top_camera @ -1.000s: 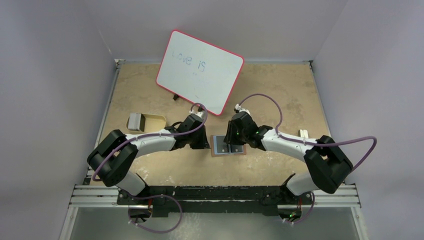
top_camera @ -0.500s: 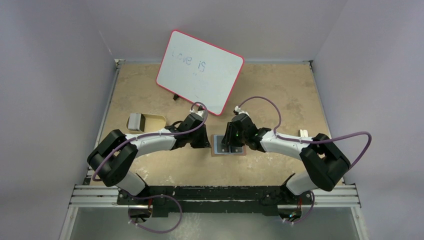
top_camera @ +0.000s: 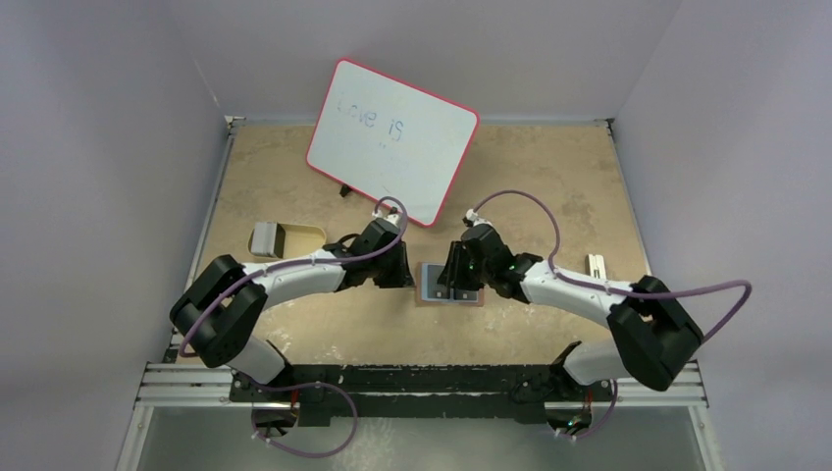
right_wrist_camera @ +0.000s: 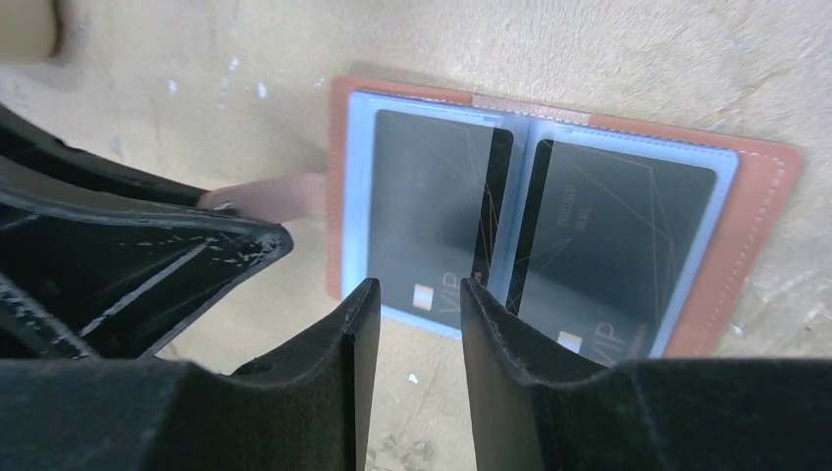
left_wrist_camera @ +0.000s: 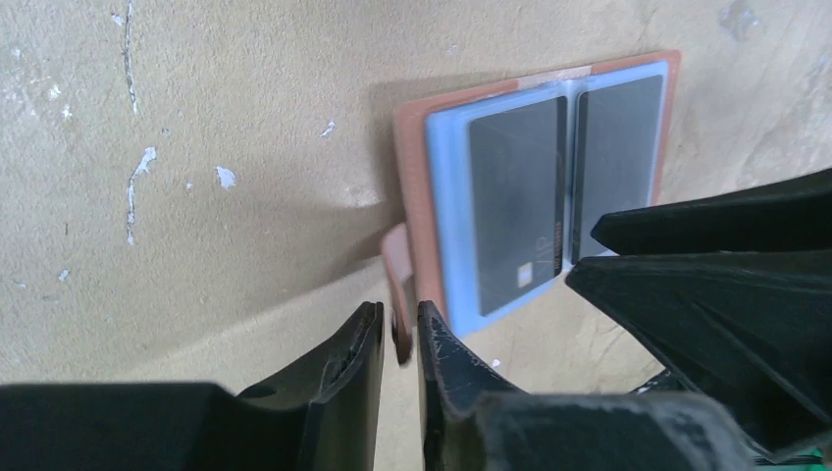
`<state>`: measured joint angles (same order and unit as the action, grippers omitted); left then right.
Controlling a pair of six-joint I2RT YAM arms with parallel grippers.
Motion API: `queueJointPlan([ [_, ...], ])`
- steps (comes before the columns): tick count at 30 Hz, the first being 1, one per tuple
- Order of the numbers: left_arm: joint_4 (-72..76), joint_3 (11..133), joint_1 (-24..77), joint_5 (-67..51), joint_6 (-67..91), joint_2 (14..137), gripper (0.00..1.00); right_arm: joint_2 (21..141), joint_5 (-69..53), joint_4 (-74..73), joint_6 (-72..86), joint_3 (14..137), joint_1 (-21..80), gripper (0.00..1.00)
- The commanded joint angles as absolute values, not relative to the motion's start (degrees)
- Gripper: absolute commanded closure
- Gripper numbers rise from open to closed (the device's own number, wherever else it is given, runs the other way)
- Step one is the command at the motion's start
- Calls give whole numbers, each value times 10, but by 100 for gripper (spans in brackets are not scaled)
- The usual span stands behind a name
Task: Put the credit cards into the card holder
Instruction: Insert the credit card into the card holder, then turn over the card slot in the card holder.
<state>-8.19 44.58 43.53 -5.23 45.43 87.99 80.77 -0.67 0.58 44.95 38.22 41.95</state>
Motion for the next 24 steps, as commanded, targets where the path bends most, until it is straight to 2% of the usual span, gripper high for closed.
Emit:
queueJointPlan([
  [1,-62,456,437,-46,461,835,75,753,39,-28,444,382,420,65],
  [4,-17,433,432,-43,482,822,54,757,51,2,428,361,401,71],
  [6,17,413,419,-47,494,823,48,764,30,22,422,349,379,72],
  [11,67,388,397,-66,500,844,43,785,27,40,416,336,368,75],
  [24,280,339,397,-180,576,922,42,790,21,74,458,266,368,77],
])
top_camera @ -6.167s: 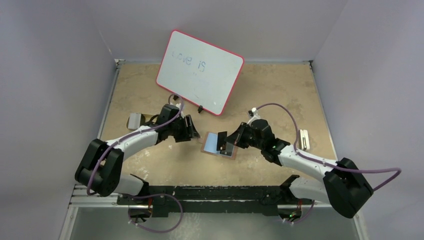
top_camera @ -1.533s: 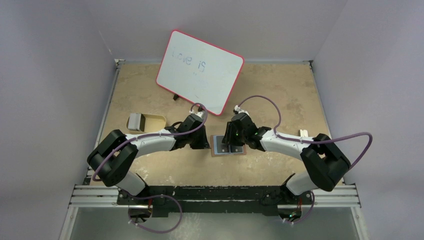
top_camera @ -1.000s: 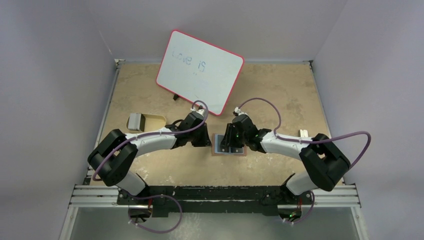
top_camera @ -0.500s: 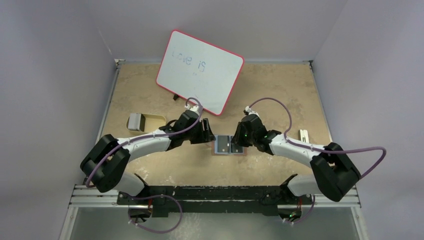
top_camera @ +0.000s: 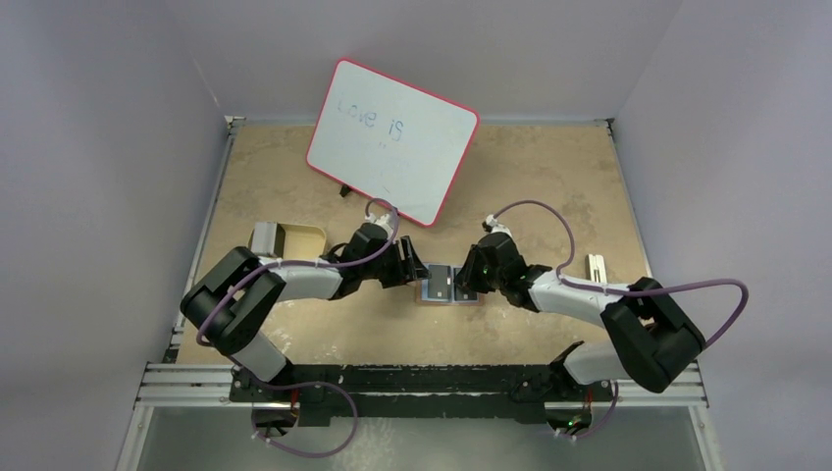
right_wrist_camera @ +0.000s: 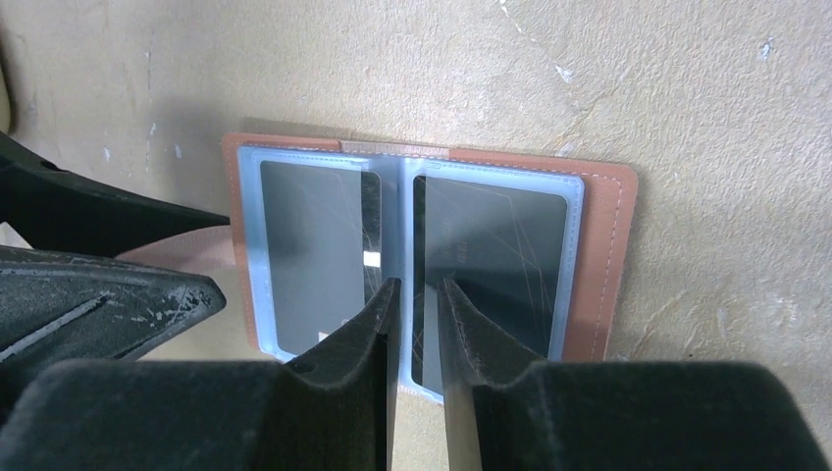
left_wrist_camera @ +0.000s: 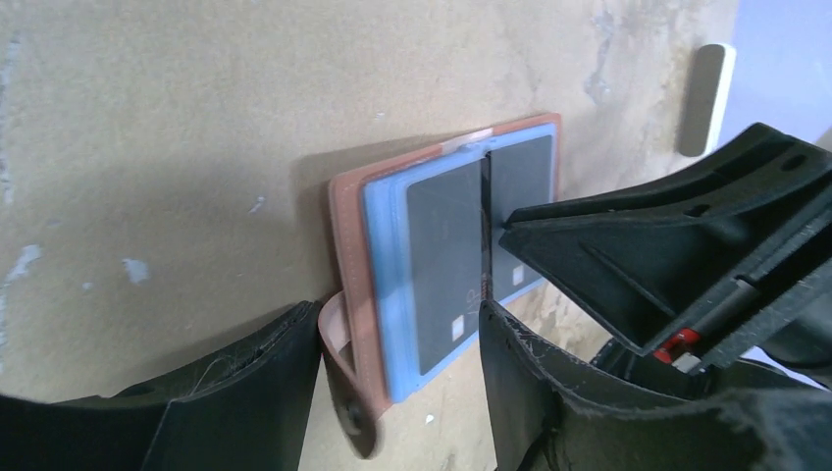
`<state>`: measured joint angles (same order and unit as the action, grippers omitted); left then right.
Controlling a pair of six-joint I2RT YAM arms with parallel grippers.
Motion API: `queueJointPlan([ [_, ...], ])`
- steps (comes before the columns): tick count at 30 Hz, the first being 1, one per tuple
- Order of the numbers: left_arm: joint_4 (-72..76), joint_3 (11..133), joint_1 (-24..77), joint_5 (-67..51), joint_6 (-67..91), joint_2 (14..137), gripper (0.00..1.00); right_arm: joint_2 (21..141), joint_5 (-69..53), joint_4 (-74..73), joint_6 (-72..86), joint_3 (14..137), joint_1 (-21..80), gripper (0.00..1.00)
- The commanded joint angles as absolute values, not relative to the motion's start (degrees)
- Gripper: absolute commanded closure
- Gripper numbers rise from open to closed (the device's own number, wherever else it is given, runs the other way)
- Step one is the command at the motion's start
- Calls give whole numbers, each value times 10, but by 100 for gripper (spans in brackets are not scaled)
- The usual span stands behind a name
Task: Put the credit cards into the card holder
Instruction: Turn over the card slot in the card holder.
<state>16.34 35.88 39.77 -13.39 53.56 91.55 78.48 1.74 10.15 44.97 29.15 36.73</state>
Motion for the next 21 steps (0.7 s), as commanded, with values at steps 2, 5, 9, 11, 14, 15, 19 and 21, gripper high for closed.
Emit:
queueJointPlan([
  [2,313,328,397,-189,592,926,43,789,21,76,460,266,368,77],
  [5,362,316,397,-203,610,937,52,787,21,75,461,263,368,77],
  [9,374,312,397,-204,612,942,61,784,21,74,464,261,369,77],
  [11,374,313,397,-203,610,943,67,780,20,73,465,260,368,77],
  [14,375,315,397,-205,607,943,81,775,22,71,466,261,368,77],
  [15,375,315,397,-206,607,941,83,775,23,69,466,262,368,76],
  [19,373,315,397,-204,610,932,98,772,20,58,465,272,369,74],
  [21,371,316,397,-206,611,926,100,763,39,44,456,291,369,70],
])
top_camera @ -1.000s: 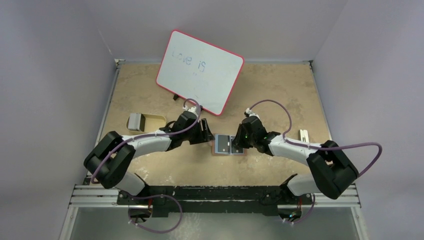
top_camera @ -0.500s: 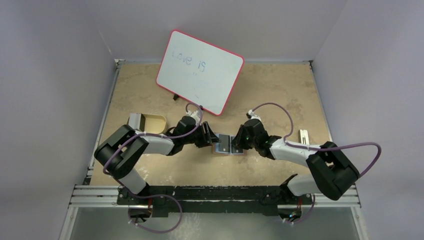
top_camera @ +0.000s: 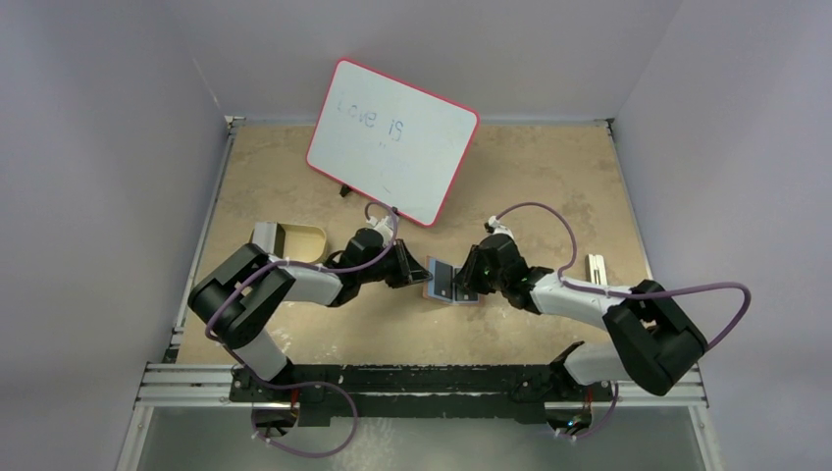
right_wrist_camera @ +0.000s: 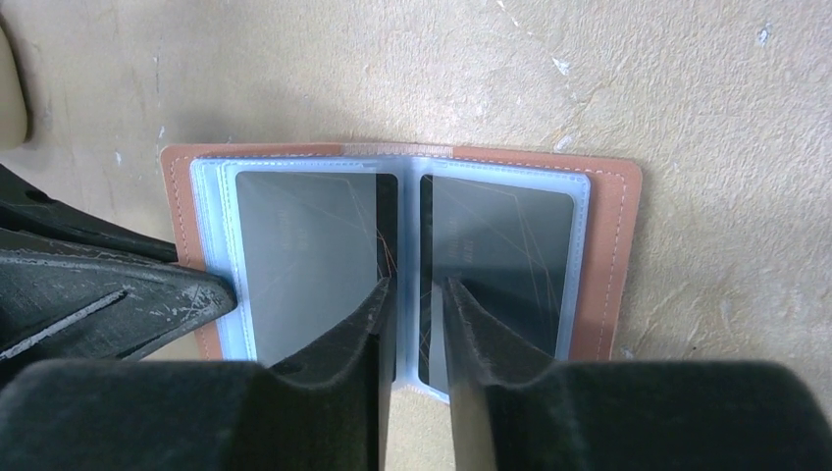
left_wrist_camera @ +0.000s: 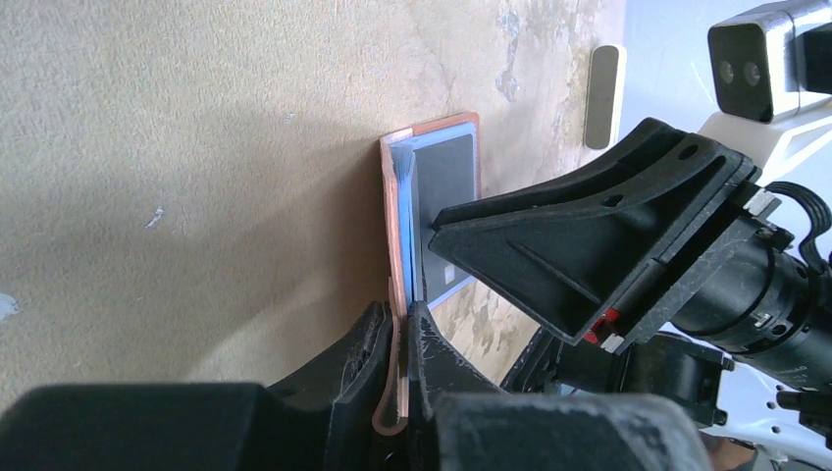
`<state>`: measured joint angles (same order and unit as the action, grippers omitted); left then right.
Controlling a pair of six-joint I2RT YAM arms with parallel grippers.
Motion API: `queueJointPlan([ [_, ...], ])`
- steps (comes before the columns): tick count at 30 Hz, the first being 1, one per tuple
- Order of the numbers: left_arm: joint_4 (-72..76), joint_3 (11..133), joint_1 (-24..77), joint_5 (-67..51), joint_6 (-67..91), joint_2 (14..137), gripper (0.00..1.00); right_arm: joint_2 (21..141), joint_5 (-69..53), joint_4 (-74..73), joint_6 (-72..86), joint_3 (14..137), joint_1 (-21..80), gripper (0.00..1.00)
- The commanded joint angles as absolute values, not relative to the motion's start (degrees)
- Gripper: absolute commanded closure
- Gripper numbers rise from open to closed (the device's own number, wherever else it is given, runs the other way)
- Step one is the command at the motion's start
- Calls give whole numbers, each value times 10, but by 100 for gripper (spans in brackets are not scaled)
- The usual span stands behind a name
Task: Put the credit cards into the card holder
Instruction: Turn over the card slot in the card holder.
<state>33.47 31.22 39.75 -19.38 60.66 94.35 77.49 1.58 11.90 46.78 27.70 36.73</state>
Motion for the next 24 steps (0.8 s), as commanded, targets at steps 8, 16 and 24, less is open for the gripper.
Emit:
queueJointPlan([
  [8,307,324,401,-185,598,881,100,701,17,3,480,339,394,49],
  [16,252,319,410,-153,603,832,100,730,22,0,505,385,457,41],
  [24,194,337,412,-150,586,826,100,766,47,-17,517,416,492,34],
])
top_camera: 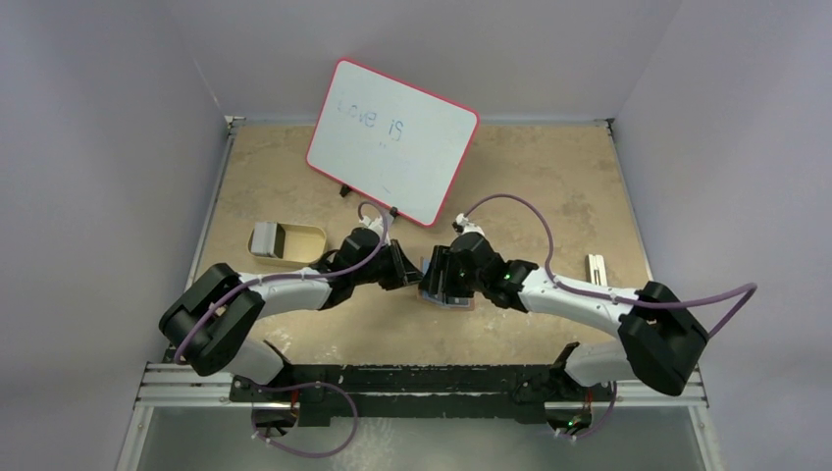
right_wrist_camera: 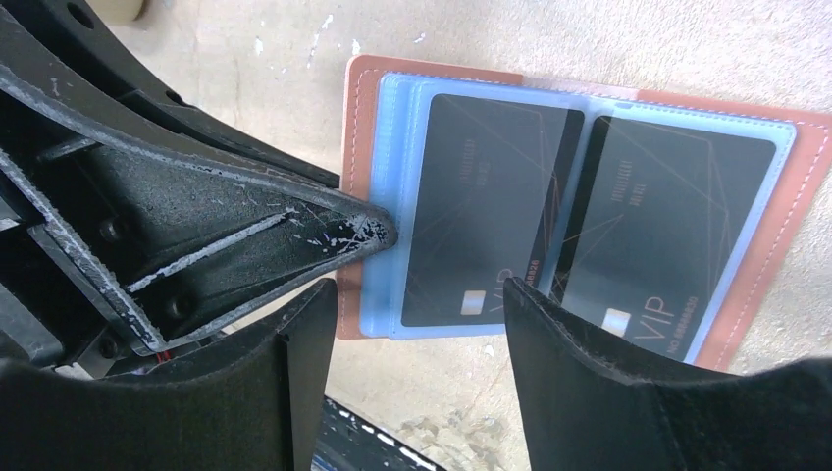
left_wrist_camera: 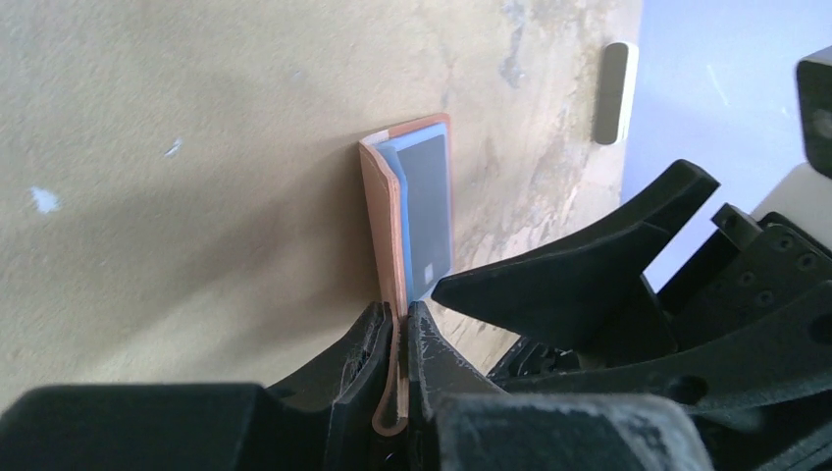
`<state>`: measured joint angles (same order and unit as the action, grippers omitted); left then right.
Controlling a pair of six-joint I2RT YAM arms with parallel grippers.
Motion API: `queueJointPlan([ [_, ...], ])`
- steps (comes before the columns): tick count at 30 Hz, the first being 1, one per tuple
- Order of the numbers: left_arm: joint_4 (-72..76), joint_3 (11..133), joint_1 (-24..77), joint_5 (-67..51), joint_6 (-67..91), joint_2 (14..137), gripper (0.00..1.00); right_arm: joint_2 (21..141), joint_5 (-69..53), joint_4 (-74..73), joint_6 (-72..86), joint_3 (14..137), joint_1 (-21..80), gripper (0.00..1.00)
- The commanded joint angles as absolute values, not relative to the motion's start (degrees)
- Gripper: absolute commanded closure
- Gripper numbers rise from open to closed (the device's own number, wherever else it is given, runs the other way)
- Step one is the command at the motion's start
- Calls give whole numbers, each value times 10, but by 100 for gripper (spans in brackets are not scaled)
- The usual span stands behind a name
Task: Put the credit cards into the card holder
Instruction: Turn over the card slot in the card holder.
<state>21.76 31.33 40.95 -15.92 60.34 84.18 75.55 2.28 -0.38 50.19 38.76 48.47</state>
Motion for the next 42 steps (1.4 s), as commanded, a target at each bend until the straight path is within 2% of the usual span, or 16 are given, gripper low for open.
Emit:
queueJointPlan([
  [1,193,337,412,-150,587,824,100,770,51,-26,517,420,493,34],
  [13,181,344,413,-161,589,808,100,785,68,-37,531,428,505,34],
  [22,147,353,414,-150,577,804,100,791,96,-53,532,433,507,38],
  [34,106,365,414,-128,555,802,100,775,86,-55,526,437,507,35],
  [42,105,370,417,-131,557,804,100,810,80,-32,524,438,507,35],
])
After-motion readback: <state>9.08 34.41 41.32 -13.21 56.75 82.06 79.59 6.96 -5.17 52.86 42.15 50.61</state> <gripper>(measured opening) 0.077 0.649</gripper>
